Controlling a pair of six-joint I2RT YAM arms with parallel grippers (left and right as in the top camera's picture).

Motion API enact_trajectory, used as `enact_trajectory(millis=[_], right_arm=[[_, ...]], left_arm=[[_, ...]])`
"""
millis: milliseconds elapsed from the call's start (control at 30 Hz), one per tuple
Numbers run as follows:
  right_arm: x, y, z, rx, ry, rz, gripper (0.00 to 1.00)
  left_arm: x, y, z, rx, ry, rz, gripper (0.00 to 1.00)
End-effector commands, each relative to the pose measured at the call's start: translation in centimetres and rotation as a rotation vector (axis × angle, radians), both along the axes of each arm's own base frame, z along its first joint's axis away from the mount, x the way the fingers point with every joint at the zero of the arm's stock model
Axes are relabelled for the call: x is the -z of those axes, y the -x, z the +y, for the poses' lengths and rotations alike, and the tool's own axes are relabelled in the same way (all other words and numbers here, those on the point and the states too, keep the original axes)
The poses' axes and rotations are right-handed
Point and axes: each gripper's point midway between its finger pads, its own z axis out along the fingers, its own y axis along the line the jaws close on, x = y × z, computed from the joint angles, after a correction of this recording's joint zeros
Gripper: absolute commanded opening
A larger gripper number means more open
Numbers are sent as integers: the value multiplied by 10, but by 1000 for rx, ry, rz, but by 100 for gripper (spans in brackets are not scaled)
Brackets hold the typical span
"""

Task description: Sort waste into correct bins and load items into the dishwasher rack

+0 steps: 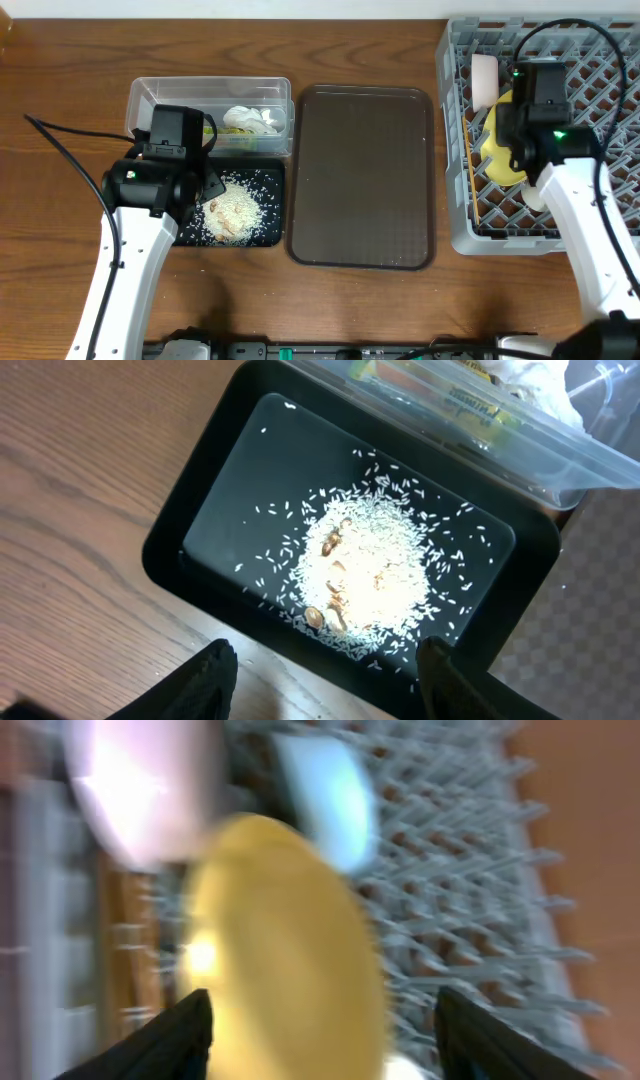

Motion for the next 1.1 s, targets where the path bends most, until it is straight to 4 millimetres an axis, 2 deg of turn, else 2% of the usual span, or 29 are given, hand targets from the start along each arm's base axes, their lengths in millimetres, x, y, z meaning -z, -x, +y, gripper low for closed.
enact_trajectory(millis=[0, 67, 133, 167, 267, 367, 533, 667, 867, 900, 1067], right_arm=[[-25, -5, 46, -200, -320, -102, 76], [-33, -6, 72, -327, -462, -123, 82], [-37, -2, 91, -413, -567, -117, 99], [-34, 2, 93, -417, -587, -98, 99], [-19, 16, 88, -367, -583, -16, 99], [0, 35, 78, -292, -560, 88, 99], [11, 62, 74, -247, -551, 181, 99], [10, 79, 66, -195, -524, 139, 99], [-6, 109, 69, -281, -461, -99, 99], [-7, 114, 68, -284, -450, -135, 99], [-4, 146, 63, -283, -407, -241, 99]], left_arm=[[-4, -10, -10, 141, 10, -16, 61], [-6, -18, -27, 269, 60, -42, 61], [-8, -21, -39, 337, 99, -60, 61], [-8, -21, -41, 353, 108, -58, 61], [-2, -8, -41, 354, 116, -3, 61], [8, 19, -38, 346, 126, 116, 61], [11, 48, -35, 354, 124, 161, 61], [3, 58, -31, 356, 97, 36, 61], [-15, 74, -29, 380, 64, -281, 61], [-15, 77, -29, 381, 60, -314, 80], [-23, 87, -28, 384, 48, -449, 85]])
